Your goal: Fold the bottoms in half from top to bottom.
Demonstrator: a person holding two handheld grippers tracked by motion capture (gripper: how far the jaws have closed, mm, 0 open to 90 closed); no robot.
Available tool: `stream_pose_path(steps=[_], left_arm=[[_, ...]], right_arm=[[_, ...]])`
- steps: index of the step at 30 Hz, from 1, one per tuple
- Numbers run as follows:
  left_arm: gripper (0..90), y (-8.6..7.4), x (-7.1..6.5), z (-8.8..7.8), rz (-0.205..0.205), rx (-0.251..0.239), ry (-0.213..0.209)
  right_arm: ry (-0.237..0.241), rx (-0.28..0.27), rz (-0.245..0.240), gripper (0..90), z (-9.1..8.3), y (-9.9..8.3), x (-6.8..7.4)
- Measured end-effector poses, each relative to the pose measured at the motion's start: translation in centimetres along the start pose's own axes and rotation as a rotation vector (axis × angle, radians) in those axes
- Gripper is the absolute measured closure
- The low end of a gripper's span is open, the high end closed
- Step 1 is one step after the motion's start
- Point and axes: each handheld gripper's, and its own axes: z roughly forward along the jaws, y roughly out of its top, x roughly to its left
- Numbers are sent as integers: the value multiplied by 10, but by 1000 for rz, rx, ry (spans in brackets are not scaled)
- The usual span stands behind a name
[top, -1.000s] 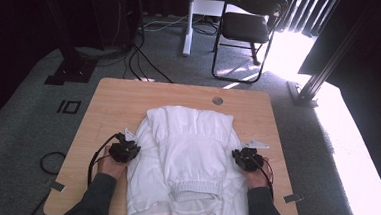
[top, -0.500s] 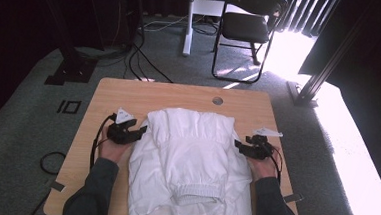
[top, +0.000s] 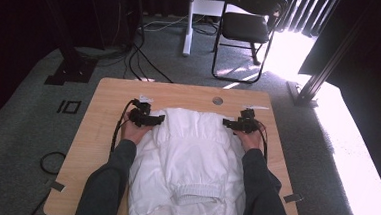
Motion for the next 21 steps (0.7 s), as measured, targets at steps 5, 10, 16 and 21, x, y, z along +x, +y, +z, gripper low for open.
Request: stream_pose_path(steps=[5,10,16,21], left_arm=[[266,-6,9,14,-44,44,13],[266,-8,18,21,-71,77,0],[269,-10,25,27,-107,92,-24],[516,-9,25,26,-103,100,-77]], right_arm=[[-16,60,39,190,21,3,-1],[-34,94,51,194,35,1,0],[-35,104,19,287,39,1,5],[-40,121,-40,650,38,0,12]])
